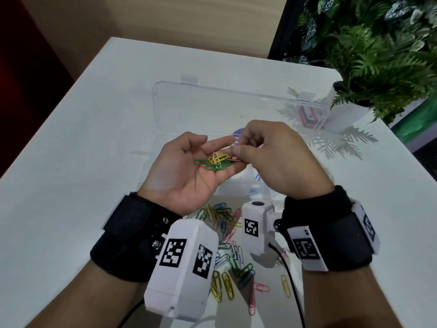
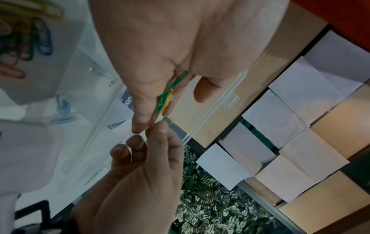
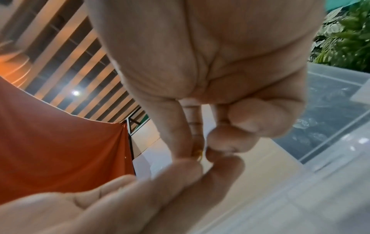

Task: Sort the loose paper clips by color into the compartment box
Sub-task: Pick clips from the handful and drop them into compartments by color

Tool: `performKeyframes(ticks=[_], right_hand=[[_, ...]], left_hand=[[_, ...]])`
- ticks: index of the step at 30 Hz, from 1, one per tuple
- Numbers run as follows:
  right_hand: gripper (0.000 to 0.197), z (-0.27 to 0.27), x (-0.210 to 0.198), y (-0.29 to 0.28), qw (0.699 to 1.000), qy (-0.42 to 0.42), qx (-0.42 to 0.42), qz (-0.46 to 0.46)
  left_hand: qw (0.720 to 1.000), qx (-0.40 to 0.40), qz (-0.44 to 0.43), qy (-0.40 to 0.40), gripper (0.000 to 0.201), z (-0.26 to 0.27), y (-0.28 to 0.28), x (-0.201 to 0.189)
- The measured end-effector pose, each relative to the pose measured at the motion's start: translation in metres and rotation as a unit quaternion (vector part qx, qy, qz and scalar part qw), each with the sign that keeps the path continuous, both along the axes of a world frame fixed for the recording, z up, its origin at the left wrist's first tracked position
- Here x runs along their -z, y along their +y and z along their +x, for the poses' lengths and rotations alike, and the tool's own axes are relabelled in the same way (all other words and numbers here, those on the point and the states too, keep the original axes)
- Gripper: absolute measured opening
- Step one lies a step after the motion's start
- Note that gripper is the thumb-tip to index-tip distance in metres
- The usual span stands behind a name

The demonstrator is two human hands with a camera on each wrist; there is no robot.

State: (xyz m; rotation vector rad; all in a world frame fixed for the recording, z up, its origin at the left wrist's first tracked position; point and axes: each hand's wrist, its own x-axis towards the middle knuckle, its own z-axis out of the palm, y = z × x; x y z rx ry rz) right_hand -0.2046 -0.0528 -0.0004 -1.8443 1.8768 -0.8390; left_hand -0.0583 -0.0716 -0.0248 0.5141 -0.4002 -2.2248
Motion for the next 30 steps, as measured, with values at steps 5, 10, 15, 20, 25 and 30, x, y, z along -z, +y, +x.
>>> performKeyframes(ticks=[5, 10, 15, 20, 25, 30], right_hand=[[0.009, -0.001, -0.006, 0.002, 0.998, -0.023, 0.001, -0.053], [0.015, 0.013, -0.008, 0.006, 0.992, 0.074, -0.104, -0.027], [0.012, 0.016, -0.005, 0.003, 0.986, 0.125, -0.110, -0.006], [0.005, 0.011, -0.005, 0.003, 0.994, 0.067, -0.071, -0.056], [0.006, 0.005, -0.004, -0.002, 0.993, -0.035, 0.005, -0.110], [0.007, 0.017, 0.009, -0.008, 0.996, 0.023, -0.013, -0.088]], left_hand=[[1.000, 0.019, -0.003, -0.003, 0.056, 0.001, -0.002, 0.003], [0.999, 0.038, 0.003, 0.022, 0.054, 0.004, -0.002, 0.002], [0.999, 0.045, 0.011, 0.010, 0.058, 0.006, -0.002, 0.000], [1.000, 0.010, -0.001, -0.024, 0.048, 0.003, 0.000, 0.000], [0.999, -0.036, -0.014, -0.026, 0.052, 0.018, -0.010, -0.007], [0.989, -0.143, -0.020, 0.014, 0.054, 0.062, -0.029, -0.020]])
